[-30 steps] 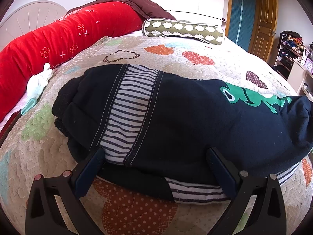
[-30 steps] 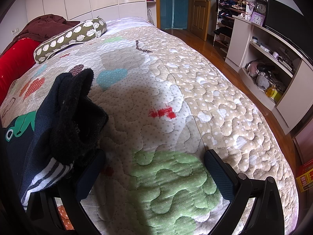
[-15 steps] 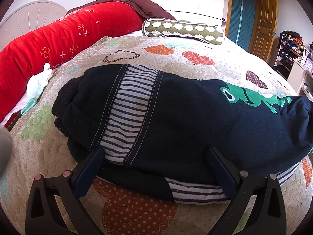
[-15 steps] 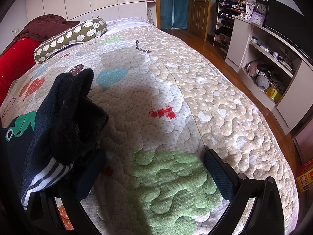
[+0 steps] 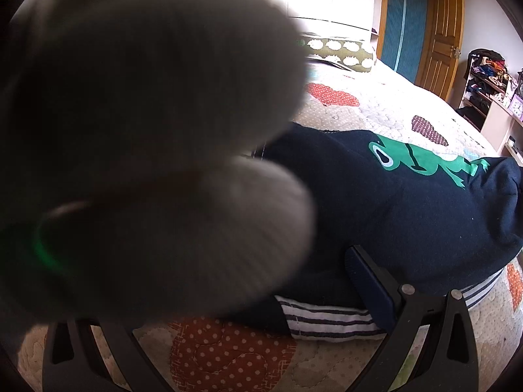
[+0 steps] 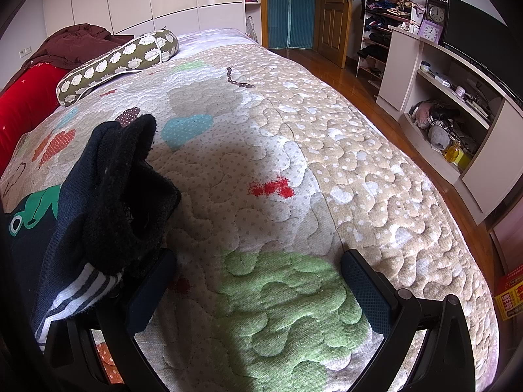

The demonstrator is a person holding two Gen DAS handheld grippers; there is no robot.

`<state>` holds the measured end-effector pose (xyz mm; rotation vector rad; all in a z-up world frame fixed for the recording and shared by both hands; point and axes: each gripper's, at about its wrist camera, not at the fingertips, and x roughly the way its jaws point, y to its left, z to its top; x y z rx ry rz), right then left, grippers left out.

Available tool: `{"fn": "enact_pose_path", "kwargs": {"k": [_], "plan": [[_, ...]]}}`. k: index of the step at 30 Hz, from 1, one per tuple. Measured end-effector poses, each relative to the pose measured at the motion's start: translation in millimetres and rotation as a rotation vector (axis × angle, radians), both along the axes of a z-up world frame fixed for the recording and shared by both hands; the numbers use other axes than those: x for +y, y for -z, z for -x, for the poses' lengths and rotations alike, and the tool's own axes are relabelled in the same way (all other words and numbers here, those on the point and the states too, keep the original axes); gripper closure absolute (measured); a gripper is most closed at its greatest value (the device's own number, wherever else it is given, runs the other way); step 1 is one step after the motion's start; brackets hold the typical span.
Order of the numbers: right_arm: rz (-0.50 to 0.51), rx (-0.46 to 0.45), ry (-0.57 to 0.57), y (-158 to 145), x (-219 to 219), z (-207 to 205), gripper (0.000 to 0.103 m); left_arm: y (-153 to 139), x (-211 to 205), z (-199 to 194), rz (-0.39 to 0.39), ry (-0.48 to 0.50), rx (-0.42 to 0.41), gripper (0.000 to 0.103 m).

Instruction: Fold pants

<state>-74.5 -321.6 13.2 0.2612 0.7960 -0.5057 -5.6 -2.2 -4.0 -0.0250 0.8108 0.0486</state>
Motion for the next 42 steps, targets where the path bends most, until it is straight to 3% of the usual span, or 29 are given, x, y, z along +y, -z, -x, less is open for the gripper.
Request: {"fn": "enact_pose_path", "kwargs": {"k": [42], "plan": [[0.000,0.000,0.000,-0.2,0.3,0.1,0.000,8.5,-7.0,-8.1,0.007,0.000,0.005,0.000]]}}
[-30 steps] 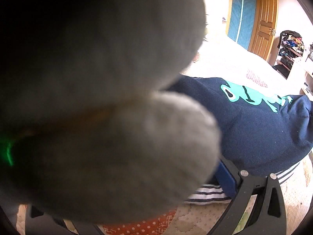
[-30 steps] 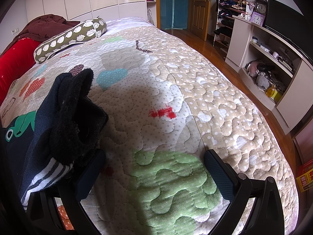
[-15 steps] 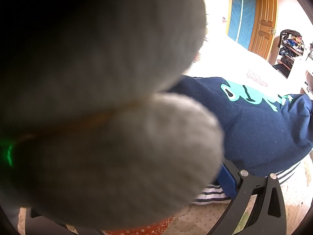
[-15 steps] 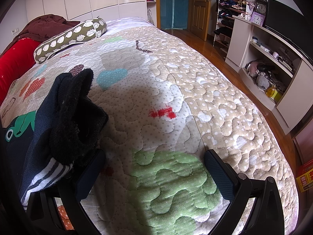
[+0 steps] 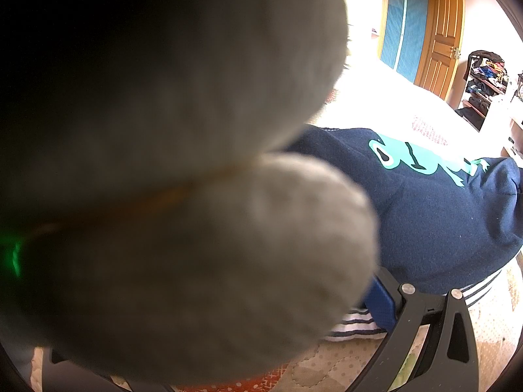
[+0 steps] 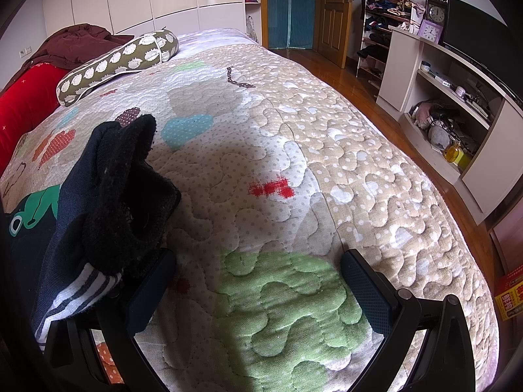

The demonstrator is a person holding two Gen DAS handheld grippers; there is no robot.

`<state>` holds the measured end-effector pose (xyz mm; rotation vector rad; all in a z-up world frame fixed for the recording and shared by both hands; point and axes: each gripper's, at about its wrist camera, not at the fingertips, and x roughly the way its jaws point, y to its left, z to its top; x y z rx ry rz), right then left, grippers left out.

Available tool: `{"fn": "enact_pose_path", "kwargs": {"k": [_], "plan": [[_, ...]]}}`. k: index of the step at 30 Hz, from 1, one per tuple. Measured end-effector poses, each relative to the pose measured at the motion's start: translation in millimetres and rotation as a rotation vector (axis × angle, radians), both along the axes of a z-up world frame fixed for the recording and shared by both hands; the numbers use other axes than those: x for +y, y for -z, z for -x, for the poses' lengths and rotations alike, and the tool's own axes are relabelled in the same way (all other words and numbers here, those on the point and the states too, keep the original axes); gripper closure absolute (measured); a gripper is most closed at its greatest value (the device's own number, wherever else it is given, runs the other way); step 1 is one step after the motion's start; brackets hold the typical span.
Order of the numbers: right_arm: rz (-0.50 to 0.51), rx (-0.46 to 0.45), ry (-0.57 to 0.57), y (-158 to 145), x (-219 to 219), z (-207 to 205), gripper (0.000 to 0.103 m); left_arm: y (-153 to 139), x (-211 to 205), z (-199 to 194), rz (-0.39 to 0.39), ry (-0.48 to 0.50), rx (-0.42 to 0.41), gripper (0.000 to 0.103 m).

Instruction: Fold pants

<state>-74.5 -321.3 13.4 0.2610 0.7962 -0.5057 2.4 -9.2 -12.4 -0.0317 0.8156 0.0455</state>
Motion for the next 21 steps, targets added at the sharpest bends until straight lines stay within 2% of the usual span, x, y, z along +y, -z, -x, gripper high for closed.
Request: {"fn": "enact_pose_path", "kwargs": {"k": [4,13,16,21], "plan": [[0.000,0.000,0.000,0.0,-0.1,0.0,0.000,-0.8,0.6,2.9,0.017,0.001,-0.011,0.000],[0.000,0.000,0.000,0.1,-0.4,-0.1,0.000,1.8,-8.1,3.0,0.000,0.000,-0.012,0.000],[0.000,0.001,0.000,0.1,-0.5,-0.2,0.000,-0.9,0.9,14.1,0.002,-0.001,-0.013,0.000],[0.000,0.000,0.000,0.2,-0.7,-0.3,0.000,-1.4,3.5,11.2,0.003,-0.001,-0.012,0.000]]}}
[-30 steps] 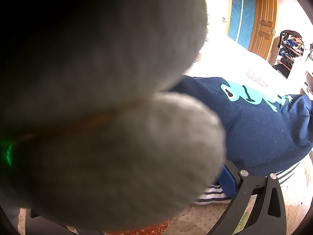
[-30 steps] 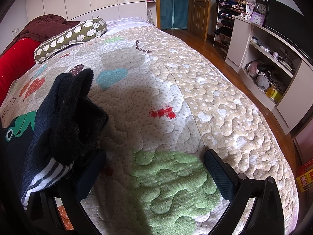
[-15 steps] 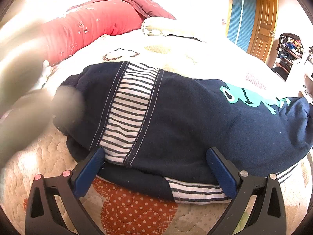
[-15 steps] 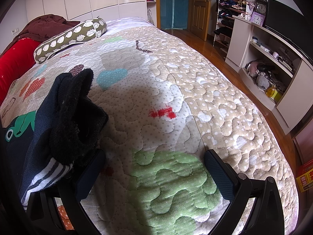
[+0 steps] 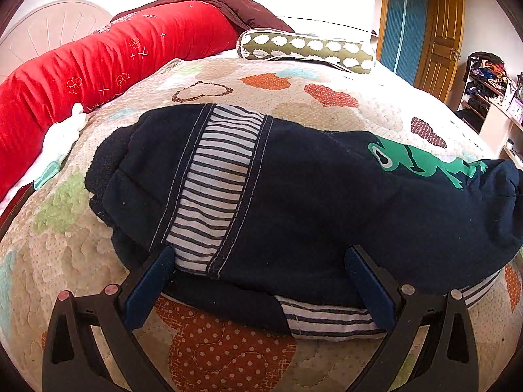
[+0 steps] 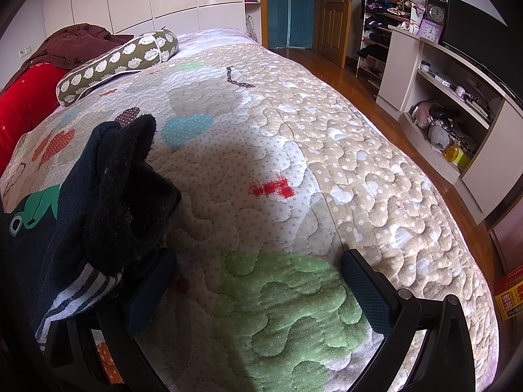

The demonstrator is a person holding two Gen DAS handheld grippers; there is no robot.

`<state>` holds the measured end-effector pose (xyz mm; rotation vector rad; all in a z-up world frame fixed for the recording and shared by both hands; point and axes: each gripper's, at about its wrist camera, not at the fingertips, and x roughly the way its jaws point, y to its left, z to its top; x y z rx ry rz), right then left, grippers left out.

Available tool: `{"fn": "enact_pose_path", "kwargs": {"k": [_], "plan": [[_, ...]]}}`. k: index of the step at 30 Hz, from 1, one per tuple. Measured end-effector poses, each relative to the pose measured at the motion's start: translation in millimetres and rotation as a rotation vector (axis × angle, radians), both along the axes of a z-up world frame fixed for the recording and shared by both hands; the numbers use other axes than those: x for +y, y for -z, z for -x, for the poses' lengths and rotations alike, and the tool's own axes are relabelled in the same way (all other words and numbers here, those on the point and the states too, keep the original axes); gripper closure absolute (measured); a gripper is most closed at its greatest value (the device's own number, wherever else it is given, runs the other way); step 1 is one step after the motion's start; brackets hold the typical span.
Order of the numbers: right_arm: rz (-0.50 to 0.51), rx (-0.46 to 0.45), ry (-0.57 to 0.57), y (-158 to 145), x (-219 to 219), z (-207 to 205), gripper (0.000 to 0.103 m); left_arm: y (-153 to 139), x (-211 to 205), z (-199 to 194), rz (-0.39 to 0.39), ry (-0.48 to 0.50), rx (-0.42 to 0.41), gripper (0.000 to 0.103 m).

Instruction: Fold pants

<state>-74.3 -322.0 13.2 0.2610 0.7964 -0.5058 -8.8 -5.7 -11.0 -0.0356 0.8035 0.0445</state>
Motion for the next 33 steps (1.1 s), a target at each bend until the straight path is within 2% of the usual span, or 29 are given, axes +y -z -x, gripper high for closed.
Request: {"fn": "enact_pose_path", "kwargs": {"k": [7,9,13,16,19,21,23,25,28,33], "plan": [[0.012,0.014,0.003,0.1,1.1,-2.3,0.000,-5.4,5.3,-10.7,-0.016,-0.003,0.007,0.000],[0.020,0.016,0.004,0.1,2.2,-2.0,0.000,-8.1,6.8,-17.5,0.002,0.002,0.022,0.000],[-0.028,0.006,-0.006,0.8,-5.0,-1.4,0.000,-11.3,-2.9,-19.5,-0.001,-0.049,0.092,0.000],[-0.067,0.058,-0.036,-0.4,-7.1,-4.2,0.000,-10.1,-5.4,-12.4,0.012,-0.030,0.107,0.000],[-0.068,0.094,-0.075,-1.2,-0.7,4.6,0.000,-18.6,2.7,0.5,0.059,0.009,0.157,0.000],[-0.070,0.090,-0.083,0.1,5.8,21.6,0.000,-26.8,13.6,11.6,0.125,0.023,0.171,0.006],[-0.042,0.093,-0.093,1.7,15.2,38.7,0.000,-39.8,33.1,24.1,0.197,0.021,0.163,0.010],[-0.034,0.094,-0.091,-1.4,20.4,55.8,0.004,-52.0,53.0,31.6,0.223,0.006,0.134,0.010],[-0.121,0.045,-0.107,-14.3,22.4,74.4,0.010,-65.1,83.0,31.1,0.205,-0.030,0.107,0.010],[-0.326,-0.083,-0.215,-25.6,28.4,65.6,0.010,-64.3,125.3,-1.2,0.334,-0.007,0.137,0.010]]}}
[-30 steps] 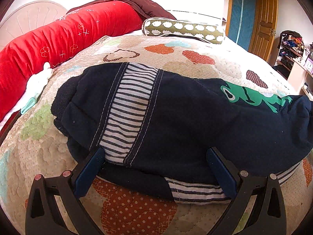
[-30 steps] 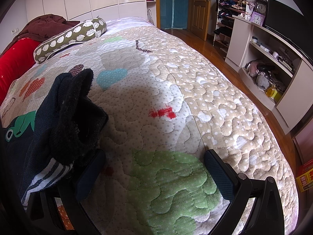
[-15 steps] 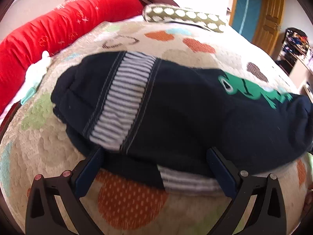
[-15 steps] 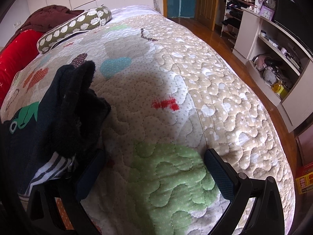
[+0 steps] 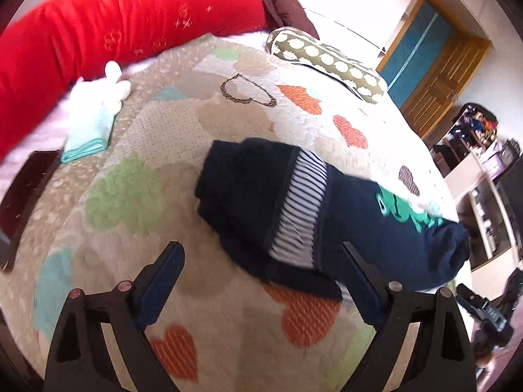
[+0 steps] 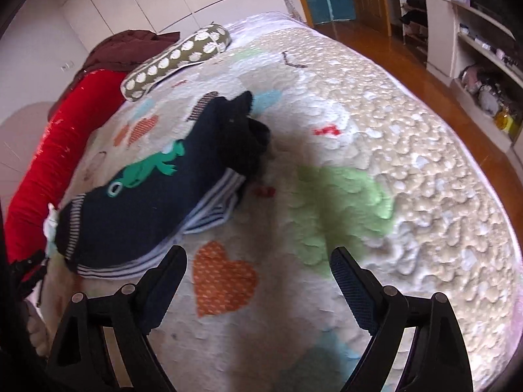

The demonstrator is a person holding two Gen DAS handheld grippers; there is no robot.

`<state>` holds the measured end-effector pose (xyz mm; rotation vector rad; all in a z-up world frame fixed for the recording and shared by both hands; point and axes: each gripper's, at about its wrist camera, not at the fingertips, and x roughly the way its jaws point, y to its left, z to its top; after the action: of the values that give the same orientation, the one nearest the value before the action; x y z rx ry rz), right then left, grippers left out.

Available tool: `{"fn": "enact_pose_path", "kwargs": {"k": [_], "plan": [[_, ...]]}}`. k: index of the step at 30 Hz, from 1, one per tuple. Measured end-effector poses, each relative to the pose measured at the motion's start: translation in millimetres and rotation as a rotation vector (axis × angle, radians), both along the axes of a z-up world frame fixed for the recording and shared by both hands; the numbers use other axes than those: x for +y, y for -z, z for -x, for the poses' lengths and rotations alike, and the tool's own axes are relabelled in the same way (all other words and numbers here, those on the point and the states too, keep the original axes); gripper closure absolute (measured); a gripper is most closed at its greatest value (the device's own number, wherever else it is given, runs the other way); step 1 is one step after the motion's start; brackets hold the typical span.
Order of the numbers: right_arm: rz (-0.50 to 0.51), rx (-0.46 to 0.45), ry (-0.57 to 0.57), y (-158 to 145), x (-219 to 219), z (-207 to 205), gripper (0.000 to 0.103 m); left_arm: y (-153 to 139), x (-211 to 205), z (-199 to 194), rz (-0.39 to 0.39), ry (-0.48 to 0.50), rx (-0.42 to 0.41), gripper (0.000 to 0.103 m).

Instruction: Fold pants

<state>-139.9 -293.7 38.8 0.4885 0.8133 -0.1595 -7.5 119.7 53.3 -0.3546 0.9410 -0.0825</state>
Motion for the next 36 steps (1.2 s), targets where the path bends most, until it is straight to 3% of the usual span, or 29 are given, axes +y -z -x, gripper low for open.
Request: {"fn": "enact_pose_path", "kwargs": {"k": [5,14,16,17,18,19,20,23,30,36], "plan": [[-0.039,-0.008,-0.015,8.5,5.5,-42.9,0.010,18.8,7.4,-31.8,0.074,0.037,0.057,0.010],[-0.128,-0.050,0.033,6.9,-5.0,-82.6,0.010,43.5,-14.3,-67.0,0.066,0.016,0.137,0.009],[-0.127,-0.063,0.048,8.0,-4.3,-84.2,0.017,43.8,-20.4,-66.6,0.026,0.004,0.137,0.012],[-0.119,-0.065,0.057,8.5,-3.5,-85.8,0.030,43.3,-22.6,-66.1,-0.004,-0.001,0.142,0.039],[-0.105,-0.060,0.064,8.9,-2.5,-87.4,0.040,42.7,-24.6,-65.8,-0.043,-0.007,0.151,0.056],[-0.081,-0.049,0.073,8.8,-1.4,-90.2,0.063,40.6,-25.4,-65.3,-0.019,0.020,0.157,0.077],[-0.080,-0.044,0.066,8.9,-1.8,-93.3,0.077,38.1,-23.2,-63.9,0.019,0.028,0.161,0.084],[-0.144,-0.062,0.048,4.0,-5.5,-87.2,0.082,17.2,-20.6,-51.3,0.034,0.026,0.115,0.084],[-0.075,-0.128,0.011,-36.2,13.0,-54.5,0.084,-30.4,-25.1,-7.6,0.022,0.058,0.020,0.084],[-0.058,-0.174,0.000,-54.8,22.6,-10.0,0.084,-35.2,-18.8,27.0,0.015,0.033,-0.007,0.083]]}}
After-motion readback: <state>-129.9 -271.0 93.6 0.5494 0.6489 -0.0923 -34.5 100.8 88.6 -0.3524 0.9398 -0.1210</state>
